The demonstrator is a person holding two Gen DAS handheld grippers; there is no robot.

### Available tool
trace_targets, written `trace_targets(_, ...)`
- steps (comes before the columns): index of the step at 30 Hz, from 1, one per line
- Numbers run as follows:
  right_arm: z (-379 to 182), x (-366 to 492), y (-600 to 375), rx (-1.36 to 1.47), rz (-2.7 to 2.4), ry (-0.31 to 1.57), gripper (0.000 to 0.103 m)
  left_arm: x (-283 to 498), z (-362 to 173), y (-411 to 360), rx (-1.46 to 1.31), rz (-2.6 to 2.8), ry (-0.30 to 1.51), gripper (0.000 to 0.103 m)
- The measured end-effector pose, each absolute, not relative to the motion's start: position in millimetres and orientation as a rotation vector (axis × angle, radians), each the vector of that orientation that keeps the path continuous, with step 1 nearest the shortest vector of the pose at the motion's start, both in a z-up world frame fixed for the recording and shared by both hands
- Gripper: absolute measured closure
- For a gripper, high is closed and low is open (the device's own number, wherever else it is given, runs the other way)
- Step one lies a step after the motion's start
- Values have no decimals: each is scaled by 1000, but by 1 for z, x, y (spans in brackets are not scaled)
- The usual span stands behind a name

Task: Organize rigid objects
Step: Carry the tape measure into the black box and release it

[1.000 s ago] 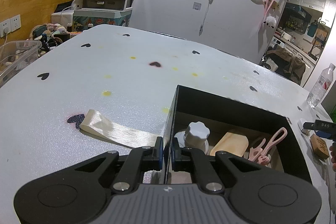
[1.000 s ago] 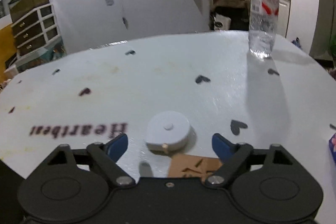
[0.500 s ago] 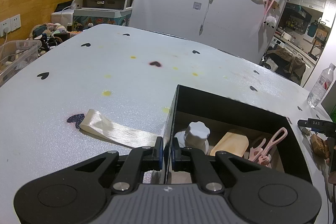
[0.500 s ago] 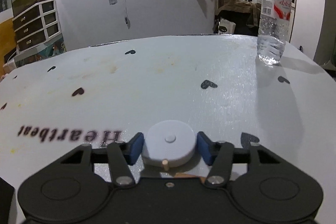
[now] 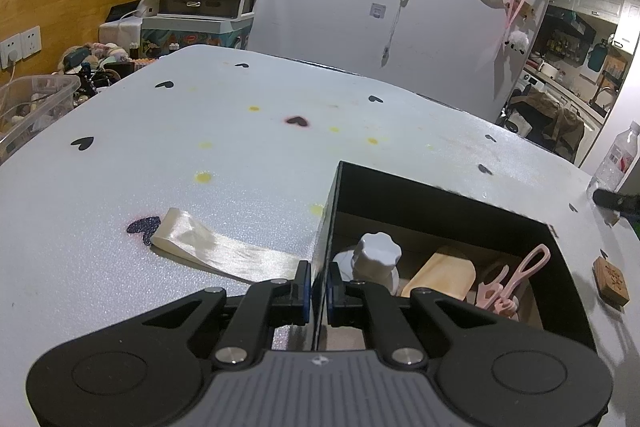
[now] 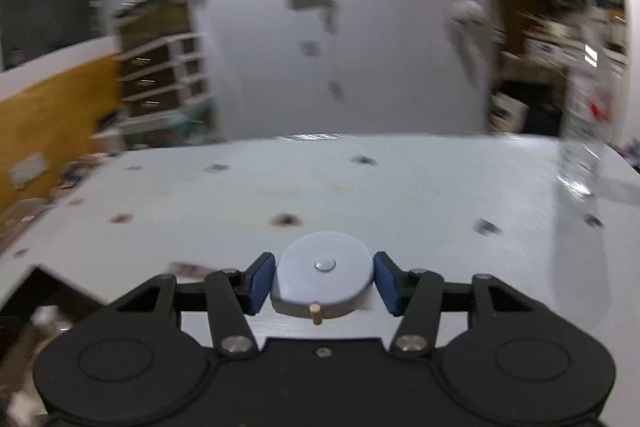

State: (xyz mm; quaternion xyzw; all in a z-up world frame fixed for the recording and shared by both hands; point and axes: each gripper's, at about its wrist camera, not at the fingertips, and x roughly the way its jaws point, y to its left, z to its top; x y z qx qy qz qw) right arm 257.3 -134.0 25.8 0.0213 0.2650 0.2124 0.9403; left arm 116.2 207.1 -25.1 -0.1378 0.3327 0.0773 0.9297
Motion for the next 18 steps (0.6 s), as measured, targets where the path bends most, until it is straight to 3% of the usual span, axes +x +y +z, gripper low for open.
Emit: trace_targets(18,33,184,-2,-116,963,662,48,116,-24,207,-292,149,677,96)
